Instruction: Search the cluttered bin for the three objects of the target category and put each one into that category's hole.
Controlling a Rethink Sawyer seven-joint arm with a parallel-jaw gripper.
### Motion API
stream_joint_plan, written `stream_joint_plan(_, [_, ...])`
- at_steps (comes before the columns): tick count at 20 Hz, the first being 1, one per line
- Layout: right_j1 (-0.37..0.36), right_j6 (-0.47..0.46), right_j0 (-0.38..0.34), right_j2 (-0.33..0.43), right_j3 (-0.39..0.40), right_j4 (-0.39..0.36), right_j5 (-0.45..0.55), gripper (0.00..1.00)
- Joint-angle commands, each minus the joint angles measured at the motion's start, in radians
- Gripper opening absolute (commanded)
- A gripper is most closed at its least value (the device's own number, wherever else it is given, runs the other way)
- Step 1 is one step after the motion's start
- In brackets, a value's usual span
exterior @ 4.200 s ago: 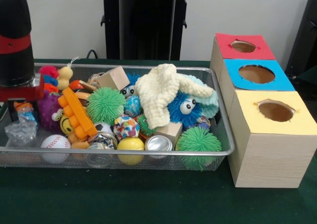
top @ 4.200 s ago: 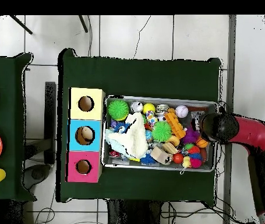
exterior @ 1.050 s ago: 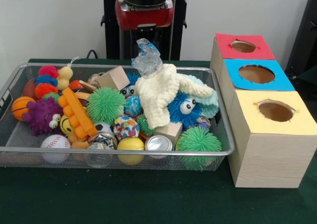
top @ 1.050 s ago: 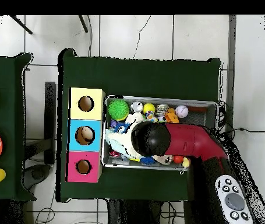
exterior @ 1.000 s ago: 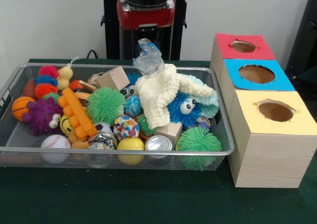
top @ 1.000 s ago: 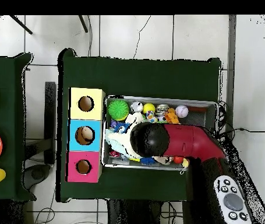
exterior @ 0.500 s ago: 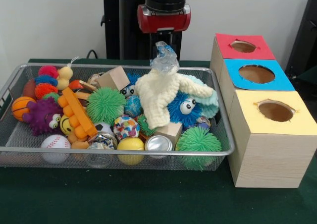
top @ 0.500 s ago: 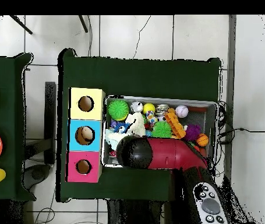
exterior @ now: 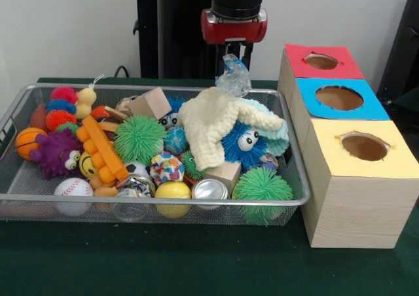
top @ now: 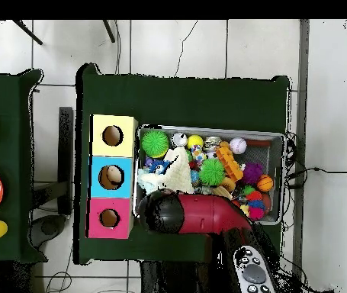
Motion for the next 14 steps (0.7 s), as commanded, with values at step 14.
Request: stream_joint_plan(14, [-0.22,0.297,0.162,-0.074,0.159,0.197,0.148,0.0])
